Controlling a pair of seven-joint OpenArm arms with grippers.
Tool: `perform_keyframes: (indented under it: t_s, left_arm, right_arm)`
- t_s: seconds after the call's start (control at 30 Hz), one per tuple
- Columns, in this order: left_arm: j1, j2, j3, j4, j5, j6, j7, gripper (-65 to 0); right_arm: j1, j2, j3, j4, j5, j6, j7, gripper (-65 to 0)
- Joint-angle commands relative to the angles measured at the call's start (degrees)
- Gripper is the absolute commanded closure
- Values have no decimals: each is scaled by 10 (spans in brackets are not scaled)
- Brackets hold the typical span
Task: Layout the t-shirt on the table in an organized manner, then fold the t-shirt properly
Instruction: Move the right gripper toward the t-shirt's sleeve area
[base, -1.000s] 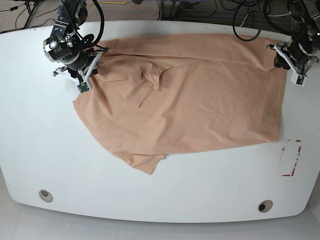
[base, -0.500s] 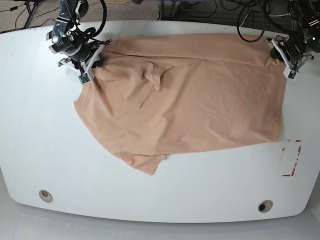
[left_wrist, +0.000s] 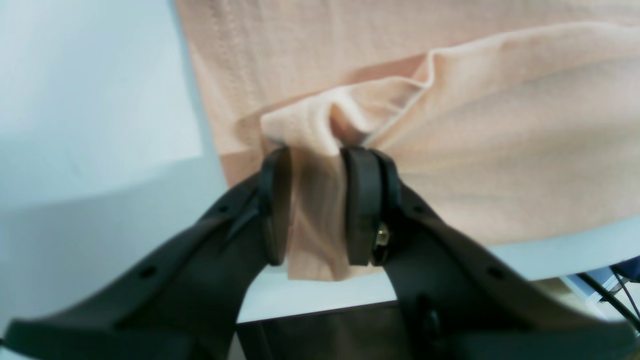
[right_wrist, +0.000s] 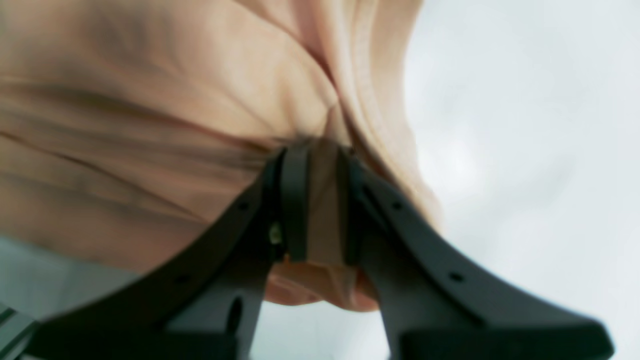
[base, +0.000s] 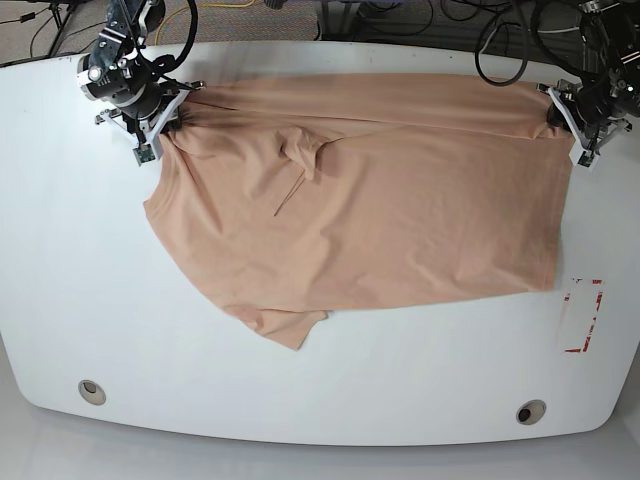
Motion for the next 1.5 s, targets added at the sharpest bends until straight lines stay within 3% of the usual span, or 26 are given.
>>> perform_keyframes:
  t_s: [0.0,0.1,0.23,0.33,0.83,1.47]
  left_arm:
    - [-11,-10,-7,30,10,1,21,-158]
    - [-21,-9,-8,51,10,1,39,-160]
    - [-35,-8,-8,69,10,1,58,-160]
    - [-46,-8,-8,76,10,1,65,-160]
    - [-70,16,-8,124,10,1,83,-160]
    - [-69,17,-8,125,10,1,83,-160]
  right_arm:
    - [6,3,0,49,5,-1,6,-111]
    - [19,1,-7,62,6,-1,4,-176]
    - [46,1,-31,66,6,-1,-18,-330]
    - [61,0,-43,66,6,-1,-26,-385]
    - [130,-49,-179,33,42,-1,-36,-379]
    - [174,-42,-225,-105,26,-1,31,-377]
